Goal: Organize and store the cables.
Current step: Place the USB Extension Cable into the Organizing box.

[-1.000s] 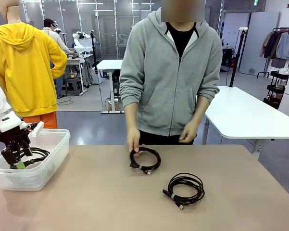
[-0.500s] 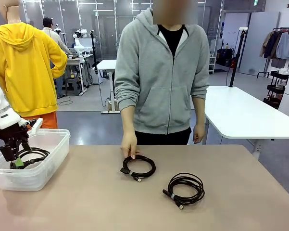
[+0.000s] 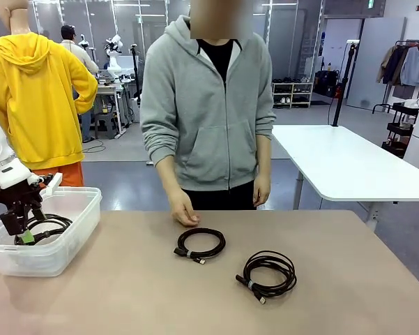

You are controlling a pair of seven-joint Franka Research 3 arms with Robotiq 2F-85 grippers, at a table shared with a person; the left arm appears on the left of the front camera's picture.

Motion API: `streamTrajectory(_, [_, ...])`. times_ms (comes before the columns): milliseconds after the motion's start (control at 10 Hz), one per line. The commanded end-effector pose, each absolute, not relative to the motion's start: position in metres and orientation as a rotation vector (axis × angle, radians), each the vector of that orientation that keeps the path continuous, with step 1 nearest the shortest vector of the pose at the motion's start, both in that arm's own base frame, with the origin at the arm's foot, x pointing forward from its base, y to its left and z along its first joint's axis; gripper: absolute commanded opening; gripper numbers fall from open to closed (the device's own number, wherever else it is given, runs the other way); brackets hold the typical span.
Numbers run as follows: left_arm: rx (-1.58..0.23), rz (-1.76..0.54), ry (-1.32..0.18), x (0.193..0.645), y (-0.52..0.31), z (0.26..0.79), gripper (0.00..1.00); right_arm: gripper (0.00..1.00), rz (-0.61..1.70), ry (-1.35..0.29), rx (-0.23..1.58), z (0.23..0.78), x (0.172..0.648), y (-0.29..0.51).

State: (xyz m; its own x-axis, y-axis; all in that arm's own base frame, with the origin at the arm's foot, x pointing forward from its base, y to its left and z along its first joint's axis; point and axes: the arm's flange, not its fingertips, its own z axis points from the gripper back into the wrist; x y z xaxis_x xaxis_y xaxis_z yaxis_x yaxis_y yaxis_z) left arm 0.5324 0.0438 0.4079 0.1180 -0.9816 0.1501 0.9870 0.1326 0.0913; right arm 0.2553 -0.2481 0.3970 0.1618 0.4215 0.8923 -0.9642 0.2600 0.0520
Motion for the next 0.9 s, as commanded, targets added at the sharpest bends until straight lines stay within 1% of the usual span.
streamTrajectory(0, [-0.036,-1.452,-0.187,0.5321,0.0459,0.4073,1.0,1.0,1.128,-0.917,0.747,0.3989,0.2548,-0.2451])
streamTrajectory(800, [-0.034,-1.44,-0.19,0.5324,0.0438,0.4079,1.0,1.0,1.128,-0.917,0.747,0.3989,0.2548,-0.2451])
